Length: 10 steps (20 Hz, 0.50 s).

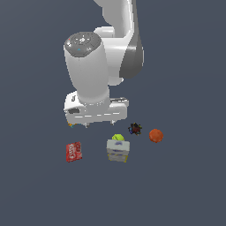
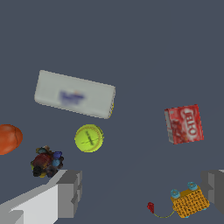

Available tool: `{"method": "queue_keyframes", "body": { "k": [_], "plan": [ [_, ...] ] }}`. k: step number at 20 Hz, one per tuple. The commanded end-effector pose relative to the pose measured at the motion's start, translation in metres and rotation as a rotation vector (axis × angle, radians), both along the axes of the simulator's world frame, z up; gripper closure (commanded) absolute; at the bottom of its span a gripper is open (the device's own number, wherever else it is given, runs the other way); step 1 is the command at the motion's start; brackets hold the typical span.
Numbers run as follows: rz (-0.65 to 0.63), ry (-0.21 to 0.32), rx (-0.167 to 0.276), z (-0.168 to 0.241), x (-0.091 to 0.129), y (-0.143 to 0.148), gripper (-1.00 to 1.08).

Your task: Pick up a designated object from a clutter of objects.

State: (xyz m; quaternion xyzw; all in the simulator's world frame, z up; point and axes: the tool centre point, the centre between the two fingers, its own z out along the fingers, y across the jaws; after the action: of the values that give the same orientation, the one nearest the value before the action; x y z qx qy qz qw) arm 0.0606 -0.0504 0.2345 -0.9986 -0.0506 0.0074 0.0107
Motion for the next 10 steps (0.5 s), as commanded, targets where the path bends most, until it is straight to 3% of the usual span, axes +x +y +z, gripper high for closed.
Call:
{"method": "queue_keyframes", "body": {
  "k": [1, 10],
  "plan": [
    [0.023, -0.003, 0.000, -0.023, 0.010, -0.022, -0.92],
    [0.107, -0.014, -0.007, -0.107, 0.030, -0.099, -0.92]
  ]
}}
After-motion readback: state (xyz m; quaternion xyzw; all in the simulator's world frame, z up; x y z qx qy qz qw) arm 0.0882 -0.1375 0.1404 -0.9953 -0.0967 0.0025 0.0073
